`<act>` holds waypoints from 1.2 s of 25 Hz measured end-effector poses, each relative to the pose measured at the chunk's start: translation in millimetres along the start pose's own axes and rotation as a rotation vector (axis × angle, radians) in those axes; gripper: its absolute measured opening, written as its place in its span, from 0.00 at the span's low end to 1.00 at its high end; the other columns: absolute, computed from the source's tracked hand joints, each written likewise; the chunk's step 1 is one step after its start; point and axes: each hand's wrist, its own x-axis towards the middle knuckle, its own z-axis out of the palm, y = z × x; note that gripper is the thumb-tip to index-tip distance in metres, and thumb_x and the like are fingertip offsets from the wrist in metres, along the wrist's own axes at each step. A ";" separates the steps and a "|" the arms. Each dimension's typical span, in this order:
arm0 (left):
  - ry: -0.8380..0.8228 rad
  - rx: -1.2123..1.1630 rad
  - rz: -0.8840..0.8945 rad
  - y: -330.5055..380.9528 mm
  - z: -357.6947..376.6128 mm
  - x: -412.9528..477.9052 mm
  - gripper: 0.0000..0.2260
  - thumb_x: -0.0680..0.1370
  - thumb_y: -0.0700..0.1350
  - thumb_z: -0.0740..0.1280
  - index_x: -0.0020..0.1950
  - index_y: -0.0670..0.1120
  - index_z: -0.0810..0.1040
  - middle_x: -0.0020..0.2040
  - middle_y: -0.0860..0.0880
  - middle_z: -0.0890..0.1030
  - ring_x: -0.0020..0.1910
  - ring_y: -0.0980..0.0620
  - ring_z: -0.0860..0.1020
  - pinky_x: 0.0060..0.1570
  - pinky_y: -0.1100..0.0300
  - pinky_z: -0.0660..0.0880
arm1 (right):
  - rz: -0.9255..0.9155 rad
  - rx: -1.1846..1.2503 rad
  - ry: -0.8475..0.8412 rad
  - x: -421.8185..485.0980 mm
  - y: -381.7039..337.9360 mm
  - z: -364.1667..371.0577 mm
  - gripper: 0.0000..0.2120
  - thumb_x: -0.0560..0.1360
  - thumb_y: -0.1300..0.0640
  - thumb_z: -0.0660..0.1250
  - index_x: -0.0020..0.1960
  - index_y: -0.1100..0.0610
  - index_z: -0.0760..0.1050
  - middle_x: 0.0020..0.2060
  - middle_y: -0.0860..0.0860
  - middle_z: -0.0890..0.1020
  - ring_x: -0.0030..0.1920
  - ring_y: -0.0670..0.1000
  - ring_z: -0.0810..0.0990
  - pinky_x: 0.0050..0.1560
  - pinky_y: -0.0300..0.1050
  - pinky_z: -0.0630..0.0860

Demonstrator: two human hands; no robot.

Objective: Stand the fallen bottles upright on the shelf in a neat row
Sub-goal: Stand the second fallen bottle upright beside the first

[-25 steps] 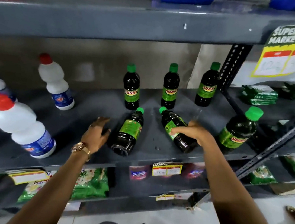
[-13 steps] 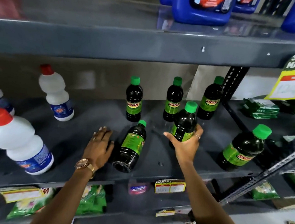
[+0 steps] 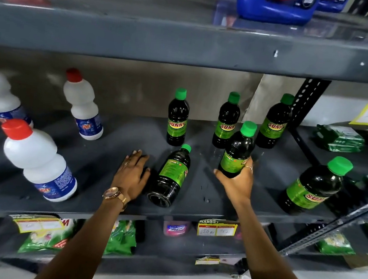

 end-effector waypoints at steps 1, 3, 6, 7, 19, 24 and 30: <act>0.004 0.001 0.001 0.2 0.4 -0.5 0.21 0.79 0.46 0.57 0.72 0.44 0.63 0.75 0.40 0.61 0.76 0.44 0.57 0.76 0.51 0.50 | 0.003 0.013 -0.028 -1.2 3.7 -3.6 0.41 0.59 0.55 0.82 0.68 0.55 0.68 0.56 0.51 0.80 0.57 0.53 0.79 0.59 0.47 0.75; 0.010 0.007 0.001 0.2 1.0 -1.0 0.21 0.79 0.46 0.57 0.72 0.44 0.64 0.75 0.40 0.62 0.75 0.44 0.57 0.76 0.51 0.50 | 0.006 0.007 0.009 -0.6 3.5 -4.9 0.40 0.57 0.53 0.83 0.65 0.56 0.70 0.53 0.50 0.81 0.54 0.52 0.80 0.57 0.47 0.77; 0.003 0.014 -0.009 0.8 -0.1 -1.2 0.21 0.79 0.47 0.57 0.72 0.44 0.63 0.75 0.40 0.62 0.76 0.44 0.57 0.76 0.52 0.50 | 0.009 0.014 0.081 1.4 -4.7 3.1 0.42 0.53 0.47 0.84 0.61 0.58 0.70 0.53 0.54 0.80 0.54 0.53 0.79 0.56 0.48 0.78; 0.003 0.015 -0.009 1.2 -0.4 -1.4 0.21 0.80 0.47 0.57 0.72 0.44 0.63 0.75 0.40 0.61 0.76 0.44 0.57 0.76 0.52 0.50 | 0.000 0.012 0.082 1.7 -5.2 4.3 0.43 0.53 0.46 0.84 0.61 0.58 0.70 0.54 0.54 0.79 0.54 0.53 0.79 0.56 0.48 0.77; 0.006 0.035 0.014 1.7 0.2 -5.0 0.20 0.80 0.47 0.57 0.72 0.44 0.63 0.75 0.41 0.62 0.75 0.44 0.58 0.76 0.49 0.52 | -0.034 -0.126 0.130 -49.4 3.9 -17.4 0.39 0.58 0.44 0.81 0.63 0.58 0.72 0.55 0.55 0.82 0.56 0.55 0.79 0.56 0.46 0.74; 0.031 0.020 0.033 2.2 0.7 -6.1 0.20 0.79 0.45 0.58 0.71 0.43 0.64 0.74 0.40 0.64 0.75 0.43 0.59 0.76 0.48 0.53 | -0.028 -0.100 0.168 -85.9 16.8 -31.0 0.39 0.60 0.43 0.81 0.63 0.58 0.72 0.56 0.56 0.80 0.57 0.57 0.77 0.58 0.57 0.76; 0.028 0.019 0.023 2.3 1.1 -4.6 0.20 0.79 0.44 0.58 0.71 0.42 0.64 0.74 0.39 0.63 0.75 0.42 0.58 0.76 0.47 0.52 | -0.017 -0.139 0.170 -89.3 20.5 -38.7 0.42 0.59 0.42 0.80 0.65 0.59 0.71 0.57 0.56 0.79 0.59 0.58 0.77 0.57 0.60 0.76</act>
